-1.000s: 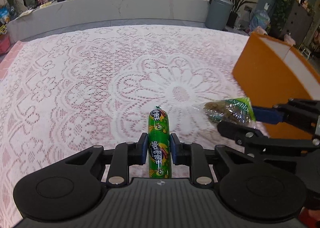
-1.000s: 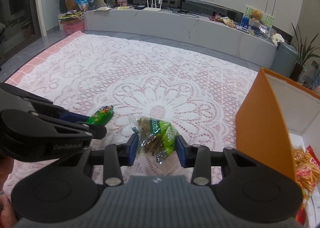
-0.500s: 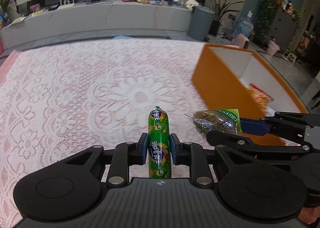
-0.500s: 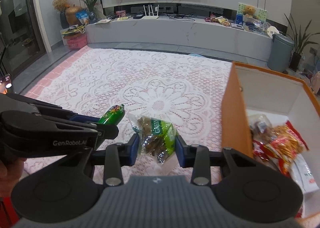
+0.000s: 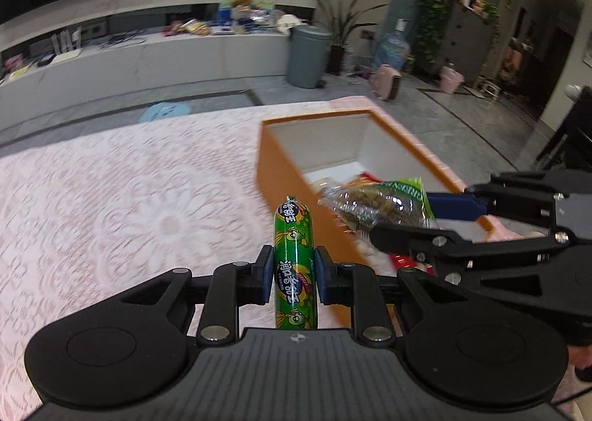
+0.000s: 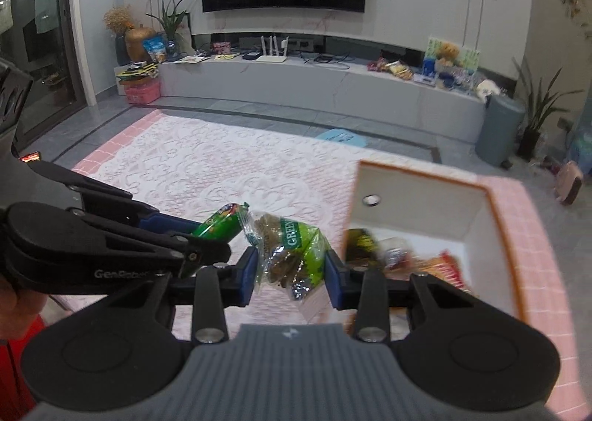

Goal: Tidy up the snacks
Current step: 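Carry both snacks into the orange box and open both tools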

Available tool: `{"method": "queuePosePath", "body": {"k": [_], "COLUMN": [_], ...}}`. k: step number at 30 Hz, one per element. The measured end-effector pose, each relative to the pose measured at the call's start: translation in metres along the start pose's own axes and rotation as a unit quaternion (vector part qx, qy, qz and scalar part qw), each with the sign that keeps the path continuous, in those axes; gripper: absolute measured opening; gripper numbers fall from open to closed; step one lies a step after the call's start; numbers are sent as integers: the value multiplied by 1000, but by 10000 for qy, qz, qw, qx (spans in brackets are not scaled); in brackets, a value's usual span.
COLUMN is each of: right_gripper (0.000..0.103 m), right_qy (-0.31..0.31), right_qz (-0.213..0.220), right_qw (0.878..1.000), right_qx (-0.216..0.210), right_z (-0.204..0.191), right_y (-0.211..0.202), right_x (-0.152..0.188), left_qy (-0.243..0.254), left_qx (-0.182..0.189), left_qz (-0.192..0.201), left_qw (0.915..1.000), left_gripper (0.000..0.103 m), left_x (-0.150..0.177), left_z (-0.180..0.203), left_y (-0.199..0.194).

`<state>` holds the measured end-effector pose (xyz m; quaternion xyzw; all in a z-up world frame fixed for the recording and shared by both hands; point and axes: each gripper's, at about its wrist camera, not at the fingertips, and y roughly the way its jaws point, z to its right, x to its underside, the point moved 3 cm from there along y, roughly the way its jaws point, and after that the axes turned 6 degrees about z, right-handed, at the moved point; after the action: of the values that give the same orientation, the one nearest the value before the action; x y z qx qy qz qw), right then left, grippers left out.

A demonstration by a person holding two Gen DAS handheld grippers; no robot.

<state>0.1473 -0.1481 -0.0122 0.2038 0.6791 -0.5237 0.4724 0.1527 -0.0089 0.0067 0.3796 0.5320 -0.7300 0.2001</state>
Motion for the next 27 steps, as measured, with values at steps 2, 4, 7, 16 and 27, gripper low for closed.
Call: {"method": "queuePosePath", "body": {"k": [2,4,7,16,27], "right_gripper": [36,36,36,36,36], "right_qy": [-66,-136,-246,-212,-40], "right_qz": [22,22,14,-324,-1132], "right_qw": [9999,9996,9988,9967,9922], "right_qx": [125,248,432,709,514], "right_z": [14,29,50,106,142], "right_y": [-9,-16,-23,-15,30], "right_x": [-3,-5,-5,4,35], "left_qy": [96,191,279,651,1095], "left_qx": [93,219,389,673,852], "left_qz": [-8,-30,-96,-419,-1102], "left_qw": [9999,9996,9988,9947,9842], "left_gripper": [25,25,25,25,25], "left_x": [-7,-14,-23,-39,-24], "left_z": [12,25,41,76,87], "left_y": [5,12,24,77,135]}}
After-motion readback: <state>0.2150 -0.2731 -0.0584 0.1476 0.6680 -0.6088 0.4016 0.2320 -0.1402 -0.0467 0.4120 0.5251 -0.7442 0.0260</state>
